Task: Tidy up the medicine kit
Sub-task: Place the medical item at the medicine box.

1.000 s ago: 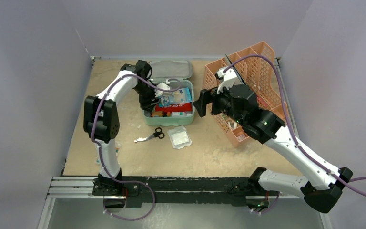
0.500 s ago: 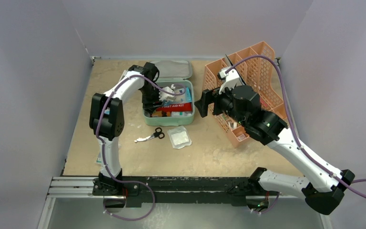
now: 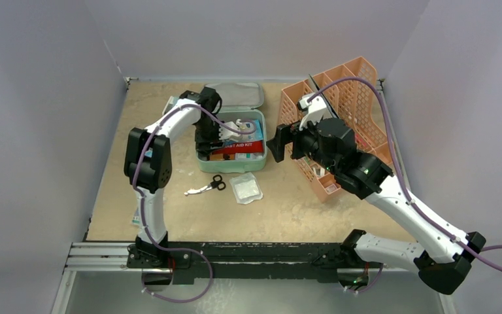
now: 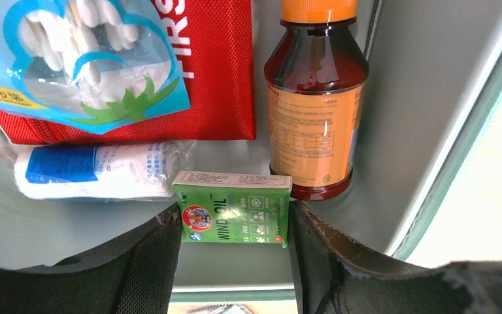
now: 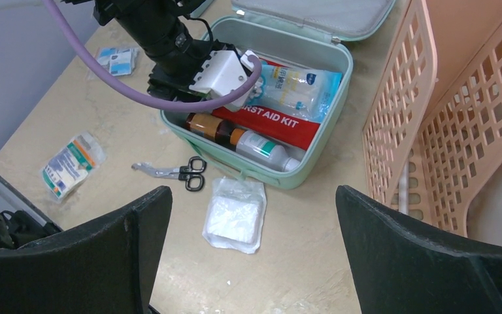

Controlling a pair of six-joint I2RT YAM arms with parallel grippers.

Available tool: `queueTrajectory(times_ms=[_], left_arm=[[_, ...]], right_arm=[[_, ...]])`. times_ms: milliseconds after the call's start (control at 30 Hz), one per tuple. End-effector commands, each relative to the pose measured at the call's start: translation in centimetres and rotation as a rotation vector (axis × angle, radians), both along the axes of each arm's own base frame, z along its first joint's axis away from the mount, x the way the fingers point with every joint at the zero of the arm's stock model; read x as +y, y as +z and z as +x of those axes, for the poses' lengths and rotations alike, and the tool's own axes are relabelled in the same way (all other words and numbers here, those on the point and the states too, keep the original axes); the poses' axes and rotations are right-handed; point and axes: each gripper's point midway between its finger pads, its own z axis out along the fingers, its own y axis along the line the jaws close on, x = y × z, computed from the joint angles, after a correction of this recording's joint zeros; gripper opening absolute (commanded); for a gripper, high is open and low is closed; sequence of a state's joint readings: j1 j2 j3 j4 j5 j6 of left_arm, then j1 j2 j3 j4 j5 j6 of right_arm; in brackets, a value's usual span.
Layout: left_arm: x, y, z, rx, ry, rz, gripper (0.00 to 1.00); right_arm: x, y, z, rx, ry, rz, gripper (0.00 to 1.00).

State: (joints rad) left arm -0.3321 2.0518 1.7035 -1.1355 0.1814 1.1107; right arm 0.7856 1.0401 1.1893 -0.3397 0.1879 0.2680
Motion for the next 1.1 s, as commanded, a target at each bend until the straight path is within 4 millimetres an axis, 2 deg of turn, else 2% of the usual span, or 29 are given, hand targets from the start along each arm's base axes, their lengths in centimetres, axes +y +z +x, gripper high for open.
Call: queueTrajectory(times_ms=[0,167,433,700,867,933,1067], left_arm=[[-0.9,-0.3,-0.9,0.025,-0.020,0.002,0.56],[-1.2,0.5,-0.6,0.002,-0.027,0.008,0.60],[-0.7,1.0,-0.4,-0.023,-0.022,0.038,0.62],[-2.2,4.0,0.2,-0.087,-0.020,-0.038,0.63],[-1.7,4.2,-0.2,-0.079,-0.030,-0.012,0.65],[-1.9,4.5,-0.3,-0.081,-0.025,-0.027,0.75],[-2.5,5.8,-0.1,-0.110,-0.014,-0.063,0.81]], right_arm=[[0.1,0.8,-0.3,-0.020,0.017,0.016,0.97],[-0.2,1.3,-0.6,-0.041,0.016,0.037,0.98],[0.2,0.9,-1.1,-0.028,0.052,0.033,0.98],[0.5,0.7,-1.7,-0.014,0.097,0.018,0.99],[0.8,0.3,-2.3,0.005,0.130,0.014,0.99],[0.9,0.5,-2.2,-0.001,0.131,0.019,0.99],[0.9,0.9,-2.1,-0.004,0.127,0.020,0.99]])
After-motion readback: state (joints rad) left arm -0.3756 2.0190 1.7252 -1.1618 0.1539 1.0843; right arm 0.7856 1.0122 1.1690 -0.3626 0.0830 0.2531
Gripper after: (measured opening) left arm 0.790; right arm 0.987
